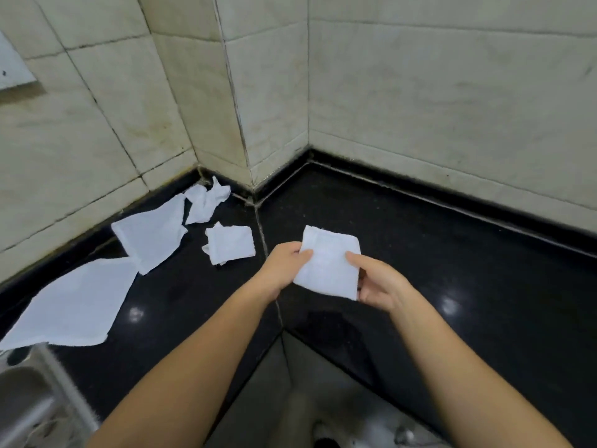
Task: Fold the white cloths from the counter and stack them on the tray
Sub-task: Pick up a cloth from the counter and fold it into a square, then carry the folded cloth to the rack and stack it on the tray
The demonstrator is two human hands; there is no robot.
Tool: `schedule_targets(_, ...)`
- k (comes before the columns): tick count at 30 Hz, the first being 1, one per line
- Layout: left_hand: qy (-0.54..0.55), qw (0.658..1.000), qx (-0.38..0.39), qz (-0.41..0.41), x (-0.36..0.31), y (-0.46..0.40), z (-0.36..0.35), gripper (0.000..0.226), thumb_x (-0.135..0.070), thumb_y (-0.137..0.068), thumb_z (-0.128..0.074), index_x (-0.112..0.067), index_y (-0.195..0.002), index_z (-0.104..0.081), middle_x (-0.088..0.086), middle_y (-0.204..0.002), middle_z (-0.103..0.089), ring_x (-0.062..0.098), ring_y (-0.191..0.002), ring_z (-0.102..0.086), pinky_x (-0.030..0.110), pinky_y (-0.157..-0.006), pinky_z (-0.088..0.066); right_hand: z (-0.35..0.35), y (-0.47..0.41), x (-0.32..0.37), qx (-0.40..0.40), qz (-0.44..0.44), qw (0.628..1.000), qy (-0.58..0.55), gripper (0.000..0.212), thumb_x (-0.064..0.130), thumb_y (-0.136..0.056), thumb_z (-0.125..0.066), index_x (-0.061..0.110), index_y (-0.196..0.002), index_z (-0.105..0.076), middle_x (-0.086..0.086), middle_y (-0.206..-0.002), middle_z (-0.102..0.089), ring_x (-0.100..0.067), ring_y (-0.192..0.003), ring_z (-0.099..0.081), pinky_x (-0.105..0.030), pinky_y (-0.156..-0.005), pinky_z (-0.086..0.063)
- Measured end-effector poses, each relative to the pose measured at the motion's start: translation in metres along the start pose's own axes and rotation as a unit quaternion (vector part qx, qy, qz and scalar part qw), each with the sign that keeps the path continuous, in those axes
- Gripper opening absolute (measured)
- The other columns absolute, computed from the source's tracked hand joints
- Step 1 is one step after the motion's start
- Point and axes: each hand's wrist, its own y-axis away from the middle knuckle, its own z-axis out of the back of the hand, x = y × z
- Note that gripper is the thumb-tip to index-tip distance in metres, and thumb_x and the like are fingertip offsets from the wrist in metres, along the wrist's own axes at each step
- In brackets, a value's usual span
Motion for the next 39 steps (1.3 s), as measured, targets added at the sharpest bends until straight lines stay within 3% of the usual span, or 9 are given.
schedule_targets(4, 0.037, 0.998, 0.059, 0.005, -0.002, 0.032, -0.029, 0.021, -0.014, -0.094, -0.051, -0.004, -0.103, -0.066, 0.018, -0.108, -0.069, 0.03, -0.099, -0.065, 0.043, -0.086, -0.051, 0.027, 0.055, -0.036, -0.069, 0.092, 0.993, -0.031, 0.019, 0.014, -0.094, -0.054, 0.012, -0.111, -0.062, -0.006, -0.103, -0.068, -0.022, -0.091, -0.065, -0.037, -0.066, -0.055)
schedule_targets(9, 0.077, 0.982, 0.17, 0.018, 0.001, 0.082, -0.089, 0.013, -0.012, -0.093, -0.054, -0.009, -0.097, -0.065, 0.01, -0.1, -0.069, 0.024, -0.092, -0.065, 0.044, -0.091, -0.05, 0.073, 0.14, -0.088, -0.19, 0.17, 0.967, -0.012, 0.01, 0.011, -0.093, -0.055, 0.01, -0.098, -0.064, -0.007, -0.095, -0.07, -0.022, -0.082, -0.067, -0.038, -0.068, -0.057)
schedule_targets(13, 0.071, 0.959, 0.272, 0.041, -0.012, 0.125, -0.159, 0.009, -0.011, -0.092, -0.056, -0.012, -0.095, -0.065, 0.007, -0.095, -0.069, 0.02, -0.087, -0.064, 0.039, -0.086, -0.053, 0.126, 0.214, -0.121, -0.294, 0.194, 0.936, -0.021, 0.01, 0.007, -0.091, -0.056, 0.01, -0.09, -0.065, -0.011, -0.096, -0.068, -0.026, -0.085, -0.065, -0.045, -0.081, -0.054)
schedule_targets(18, 0.042, 0.92, 0.387, 0.043, -0.044, 0.184, -0.27, 0.007, -0.007, -0.089, -0.059, -0.012, -0.09, -0.064, 0.006, -0.094, -0.069, 0.019, -0.084, -0.066, 0.034, -0.072, -0.056, 0.21, 0.314, -0.16, -0.395, 0.22, 0.89, -0.062, 0.008, 0.007, -0.09, -0.057, 0.009, -0.09, -0.064, -0.007, -0.086, -0.067, -0.02, -0.072, -0.062, -0.035, -0.068, -0.053)
schedule_targets(22, 0.008, 0.882, 0.47, 0.032, -0.071, 0.244, -0.373, 0.007, -0.007, -0.086, -0.062, -0.012, -0.09, -0.065, 0.006, -0.094, -0.071, 0.02, -0.084, -0.067, 0.033, -0.07, -0.056, 0.289, 0.397, -0.192, -0.466, 0.234, 0.844, -0.12, 0.011, 0.008, -0.09, -0.058, 0.009, -0.097, -0.065, -0.007, -0.092, -0.068, -0.021, -0.081, -0.063, -0.037, -0.076, -0.052)
schedule_targets(24, -0.01, 0.861, 0.508, 0.016, -0.085, 0.278, -0.429, 0.008, -0.007, -0.086, -0.062, -0.014, -0.087, -0.066, 0.004, -0.089, -0.071, 0.019, -0.08, -0.066, 0.032, -0.07, -0.055, 0.332, 0.441, -0.207, -0.486, 0.244, 0.827, -0.145, 0.009, 0.008, -0.091, -0.058, 0.011, -0.096, -0.065, -0.004, -0.09, -0.068, -0.018, -0.079, -0.064, -0.033, -0.073, -0.052)
schedule_targets(31, -0.032, 0.817, 0.576, 0.004, -0.13, 0.399, -0.612, 0.017, -0.006, -0.087, -0.062, -0.016, -0.074, -0.061, -0.001, -0.068, -0.069, 0.01, -0.061, -0.064, 0.022, -0.051, -0.051, 0.478, 0.586, -0.239, -0.546, 0.252, 0.778, -0.18, 0.015, 0.004, -0.09, -0.057, 0.013, -0.079, -0.062, -0.003, -0.072, -0.064, -0.012, -0.057, -0.059, -0.021, -0.05, -0.048)
schedule_targets(36, -0.04, 0.804, 0.593, 0.01, -0.158, 0.439, -0.706, 0.012, -0.006, -0.087, -0.062, -0.016, -0.079, -0.063, 0.002, -0.081, -0.069, 0.014, -0.074, -0.065, 0.023, -0.055, -0.053, 0.568, 0.641, -0.236, -0.563, 0.242, 0.768, -0.185, 0.017, 0.004, -0.091, -0.058, 0.012, -0.076, -0.059, -0.002, -0.064, -0.062, -0.009, -0.045, -0.057, -0.019, -0.043, -0.046)
schedule_targets(39, -0.037, 0.81, 0.586, -0.008, -0.18, 0.442, -0.757, 0.013, -0.006, -0.088, -0.061, -0.014, -0.078, -0.06, 0.002, -0.081, -0.068, 0.013, -0.073, -0.064, 0.022, -0.053, -0.051, 0.621, 0.654, -0.223, -0.558, 0.246, 0.772, -0.18, 0.016, 0.006, -0.091, -0.058, 0.013, -0.077, -0.06, -0.003, -0.072, -0.063, -0.013, -0.06, -0.059, -0.022, -0.046, -0.049)
